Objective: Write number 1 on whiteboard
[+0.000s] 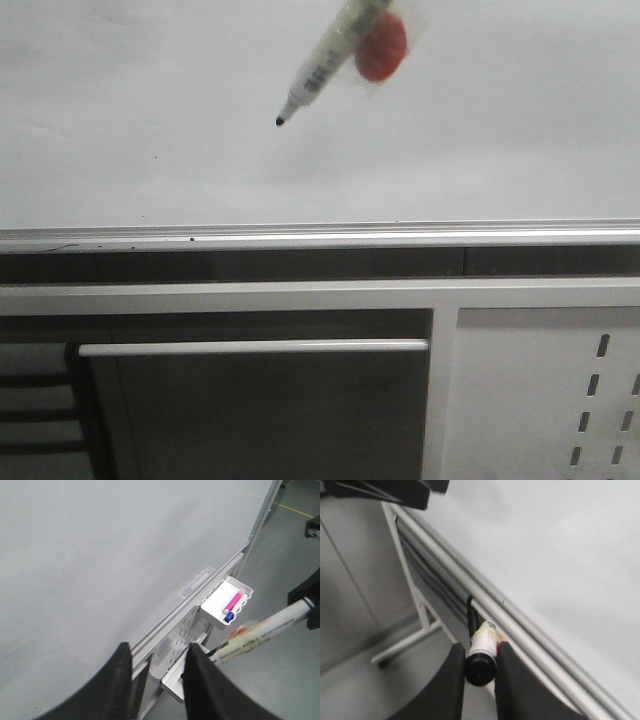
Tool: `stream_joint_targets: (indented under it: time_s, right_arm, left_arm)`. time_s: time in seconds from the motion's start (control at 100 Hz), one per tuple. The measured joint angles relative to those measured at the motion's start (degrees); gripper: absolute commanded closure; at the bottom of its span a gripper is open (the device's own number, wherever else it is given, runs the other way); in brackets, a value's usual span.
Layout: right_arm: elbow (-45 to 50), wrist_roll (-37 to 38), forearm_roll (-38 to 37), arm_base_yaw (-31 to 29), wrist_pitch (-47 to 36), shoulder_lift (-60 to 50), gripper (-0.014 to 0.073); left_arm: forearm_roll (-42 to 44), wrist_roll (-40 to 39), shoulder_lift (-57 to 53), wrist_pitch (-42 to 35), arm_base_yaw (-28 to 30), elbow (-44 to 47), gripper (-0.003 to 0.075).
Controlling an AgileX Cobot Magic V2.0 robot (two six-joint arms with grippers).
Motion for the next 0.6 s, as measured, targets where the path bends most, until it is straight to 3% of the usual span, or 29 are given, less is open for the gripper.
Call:
stream_joint_targets:
  time_s: [0.19,0.4,0.6]
  right_arm:
    - [1.0,-0.2,-1.5,1.1,-8.8,-0.8,0.0645]
    - [1.0,-0.2,-3.3,1.1,-12.9,-0.4,0.0645]
    - [1.0,-0.2,-3.6,1.1,-14.2,2.2,0.0645]
  left_arm:
    - [-0.9,0.0,-6.8,-6.6,0.4,5.5,0.0741]
    - [-1.6,0.0,-12.5,-13.2,0.4,8.8,0.0741]
    - [-1.9,0.0,-13.2,-14.7,0.4,9.2,0.0741]
